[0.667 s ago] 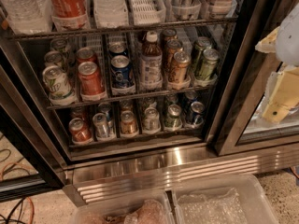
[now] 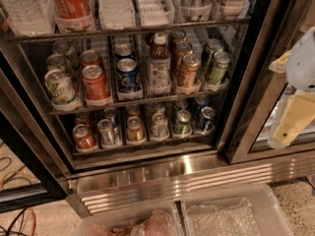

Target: Pick pepsi can from bottom shelf of fridge

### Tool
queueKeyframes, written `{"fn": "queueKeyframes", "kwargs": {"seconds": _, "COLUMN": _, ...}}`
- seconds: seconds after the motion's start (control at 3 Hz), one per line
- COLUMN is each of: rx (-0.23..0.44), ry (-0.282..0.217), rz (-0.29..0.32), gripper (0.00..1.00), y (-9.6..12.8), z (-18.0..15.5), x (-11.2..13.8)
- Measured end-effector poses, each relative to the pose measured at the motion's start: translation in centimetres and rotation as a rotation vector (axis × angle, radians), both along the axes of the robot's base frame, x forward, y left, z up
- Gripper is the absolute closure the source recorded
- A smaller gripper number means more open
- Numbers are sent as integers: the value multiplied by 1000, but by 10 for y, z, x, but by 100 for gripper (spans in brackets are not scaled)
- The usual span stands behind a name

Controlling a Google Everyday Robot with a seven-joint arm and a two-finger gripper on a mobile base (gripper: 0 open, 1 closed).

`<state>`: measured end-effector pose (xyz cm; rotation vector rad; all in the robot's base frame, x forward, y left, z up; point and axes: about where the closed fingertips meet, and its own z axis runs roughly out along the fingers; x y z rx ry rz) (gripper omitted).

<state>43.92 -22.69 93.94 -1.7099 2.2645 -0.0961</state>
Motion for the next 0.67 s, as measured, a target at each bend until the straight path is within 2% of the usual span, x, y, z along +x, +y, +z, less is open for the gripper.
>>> {"fn": "queueKeyframes", "kwargs": {"seconds": 0.33, "rx": 62, "ry": 43, "rz": -23, "gripper": 0, "y": -5, "z": -61, "x": -3}}
{"fn": "queueKeyframes", "kwargs": {"seconds": 0.67, "rx": 157, "ry": 41, "rz": -74, "gripper": 0, "y": -6, "z": -134, "x": 6}}
